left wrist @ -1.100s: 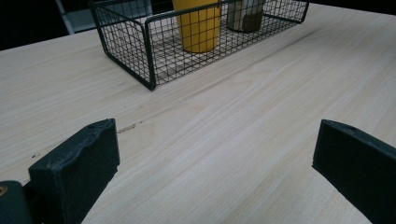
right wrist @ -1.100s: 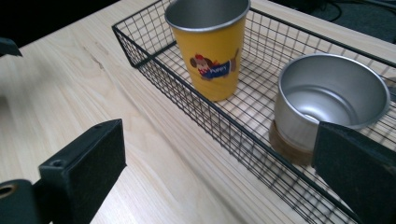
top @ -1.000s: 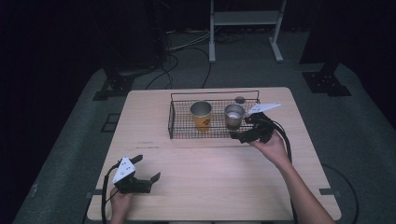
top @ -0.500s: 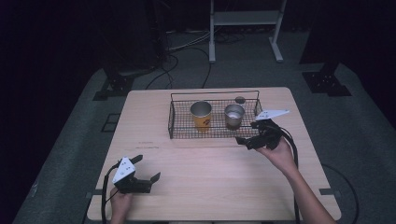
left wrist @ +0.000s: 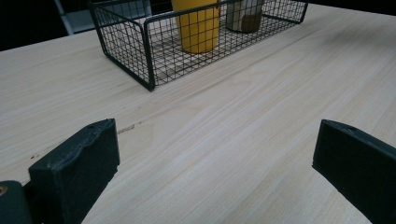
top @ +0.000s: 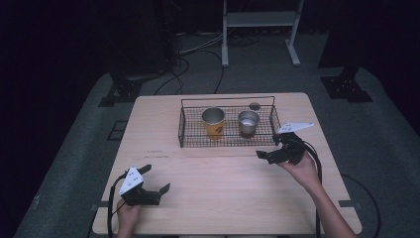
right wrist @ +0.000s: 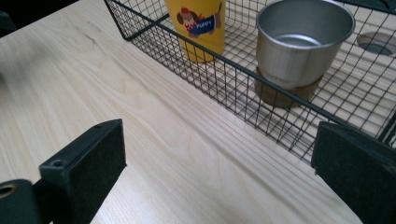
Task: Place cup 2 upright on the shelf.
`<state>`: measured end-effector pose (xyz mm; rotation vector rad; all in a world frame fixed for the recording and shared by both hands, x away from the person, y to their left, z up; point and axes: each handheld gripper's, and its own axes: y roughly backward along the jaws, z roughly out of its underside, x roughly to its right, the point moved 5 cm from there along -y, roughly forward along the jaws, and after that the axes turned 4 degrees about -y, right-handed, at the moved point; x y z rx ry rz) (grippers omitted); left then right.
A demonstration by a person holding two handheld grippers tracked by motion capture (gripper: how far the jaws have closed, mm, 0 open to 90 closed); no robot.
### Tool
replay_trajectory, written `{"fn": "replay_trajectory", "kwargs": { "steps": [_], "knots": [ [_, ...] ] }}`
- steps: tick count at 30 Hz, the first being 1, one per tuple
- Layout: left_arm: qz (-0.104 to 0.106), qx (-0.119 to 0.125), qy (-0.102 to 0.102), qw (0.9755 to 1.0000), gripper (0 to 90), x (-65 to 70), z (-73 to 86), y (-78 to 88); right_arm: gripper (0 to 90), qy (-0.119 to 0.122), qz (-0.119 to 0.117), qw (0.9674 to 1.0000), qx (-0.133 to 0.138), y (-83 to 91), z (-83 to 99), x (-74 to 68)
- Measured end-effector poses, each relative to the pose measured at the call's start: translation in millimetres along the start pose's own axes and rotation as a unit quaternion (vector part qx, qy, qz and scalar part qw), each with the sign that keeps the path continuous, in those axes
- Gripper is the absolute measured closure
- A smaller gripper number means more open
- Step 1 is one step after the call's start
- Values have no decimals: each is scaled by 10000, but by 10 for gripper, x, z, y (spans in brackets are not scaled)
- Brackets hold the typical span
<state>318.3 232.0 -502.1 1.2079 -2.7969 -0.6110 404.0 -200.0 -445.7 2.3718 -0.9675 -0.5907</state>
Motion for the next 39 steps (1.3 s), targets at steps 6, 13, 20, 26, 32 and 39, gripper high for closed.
{"fn": "replay_trajectory", "kwargs": {
  "steps": [6,13,20,26,32,39],
  "knots": [
    [2,6,9,10000,0,3,-1,-1,58,-56,-28,10000,-14,31,85,13],
    [4,9,21,10000,0,3,-1,-1,58,-24,-29,10000,-19,72,150,2],
    [5,12,11,10000,0,4,-1,0,58,-27,27,9999,-110,96,255,-1],
    [2,16,3,10000,0,6,-1,2,58,-31,58,9999,-90,121,331,3],
    [2,15,5,10000,0,6,-1,2,58,-33,117,9999,-84,157,401,5],
    [7,16,5,10000,0,8,-1,2,58,-101,161,9998,-91,199,516,23]
  ]
}}
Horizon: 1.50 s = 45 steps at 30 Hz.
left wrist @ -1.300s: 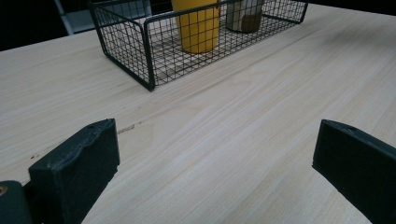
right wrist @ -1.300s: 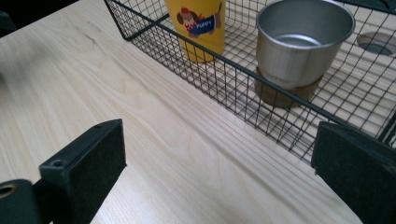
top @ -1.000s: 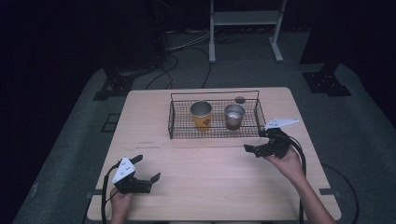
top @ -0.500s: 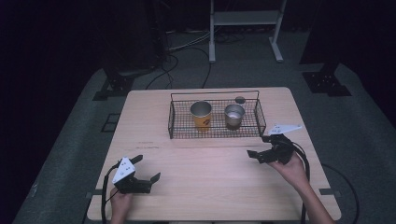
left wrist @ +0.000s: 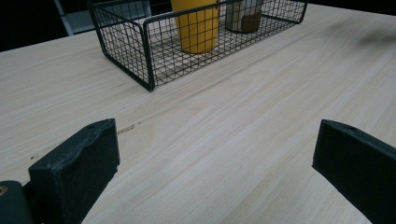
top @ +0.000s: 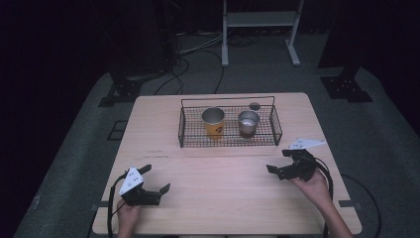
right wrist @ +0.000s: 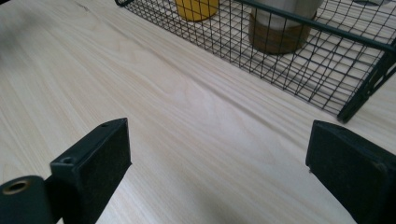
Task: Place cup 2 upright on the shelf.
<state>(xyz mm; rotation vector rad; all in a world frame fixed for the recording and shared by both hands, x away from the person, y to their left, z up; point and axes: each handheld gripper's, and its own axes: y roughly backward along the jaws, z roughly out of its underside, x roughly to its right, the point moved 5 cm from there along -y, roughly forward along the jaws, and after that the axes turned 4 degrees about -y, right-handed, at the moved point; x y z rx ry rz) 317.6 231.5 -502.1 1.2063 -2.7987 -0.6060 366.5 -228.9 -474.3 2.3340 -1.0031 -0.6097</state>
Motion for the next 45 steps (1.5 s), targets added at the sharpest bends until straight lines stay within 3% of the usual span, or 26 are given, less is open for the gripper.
{"fn": "replay_trajectory", "kwargs": {
  "steps": [26,45],
  "knots": [
    [-6,-12,-3,10000,0,4,1,-1,58,-161,98,9998,109,128,356,74],
    [-7,-24,-11,10000,0,5,2,-3,58,-405,131,9988,236,231,574,137]
  ]
}}
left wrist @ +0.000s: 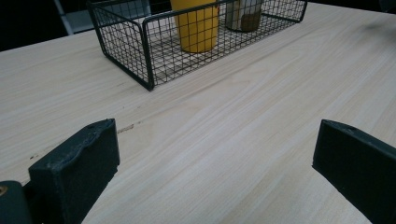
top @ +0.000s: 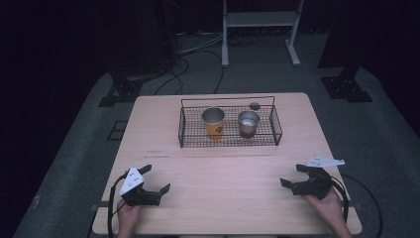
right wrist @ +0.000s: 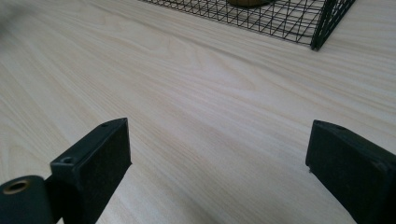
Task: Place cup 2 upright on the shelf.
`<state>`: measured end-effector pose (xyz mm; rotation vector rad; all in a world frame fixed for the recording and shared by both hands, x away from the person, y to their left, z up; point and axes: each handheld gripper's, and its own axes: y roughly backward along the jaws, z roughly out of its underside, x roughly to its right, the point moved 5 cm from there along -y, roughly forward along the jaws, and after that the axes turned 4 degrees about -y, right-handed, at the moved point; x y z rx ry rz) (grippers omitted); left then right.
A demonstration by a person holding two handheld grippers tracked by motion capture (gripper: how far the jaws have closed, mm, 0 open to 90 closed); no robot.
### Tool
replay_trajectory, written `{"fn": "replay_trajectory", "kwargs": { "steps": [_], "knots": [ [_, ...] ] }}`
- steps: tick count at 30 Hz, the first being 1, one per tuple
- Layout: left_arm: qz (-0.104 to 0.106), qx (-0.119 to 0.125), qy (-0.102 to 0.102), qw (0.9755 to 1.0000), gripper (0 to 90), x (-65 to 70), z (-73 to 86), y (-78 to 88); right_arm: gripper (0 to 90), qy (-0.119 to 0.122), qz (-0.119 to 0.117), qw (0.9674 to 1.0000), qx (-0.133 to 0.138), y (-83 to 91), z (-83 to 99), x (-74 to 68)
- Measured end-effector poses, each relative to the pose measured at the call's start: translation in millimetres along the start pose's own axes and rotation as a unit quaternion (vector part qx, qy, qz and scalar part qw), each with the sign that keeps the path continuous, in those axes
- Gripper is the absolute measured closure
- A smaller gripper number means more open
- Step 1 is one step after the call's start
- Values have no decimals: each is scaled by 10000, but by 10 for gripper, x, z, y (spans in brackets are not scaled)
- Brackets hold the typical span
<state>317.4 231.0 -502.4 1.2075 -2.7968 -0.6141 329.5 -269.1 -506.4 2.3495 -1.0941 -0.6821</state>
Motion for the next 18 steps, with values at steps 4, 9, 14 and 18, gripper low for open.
{"fn": "replay_trajectory", "kwargs": {
  "steps": [4,9,14,18],
  "knots": [
    [1,1,0,10000,0,0,0,0,59,-2,23,10000,65,23,25,14],
    [0,-7,0,10000,0,0,0,-1,58,-43,-27,9999,115,57,55,4],
    [1,-19,-2,10000,0,0,0,-2,58,-48,-36,9999,157,78,111,-16],
    [-2,-22,-7,10000,0,0,0,-3,58,-83,-20,9998,162,86,173,-17]
  ]
}}
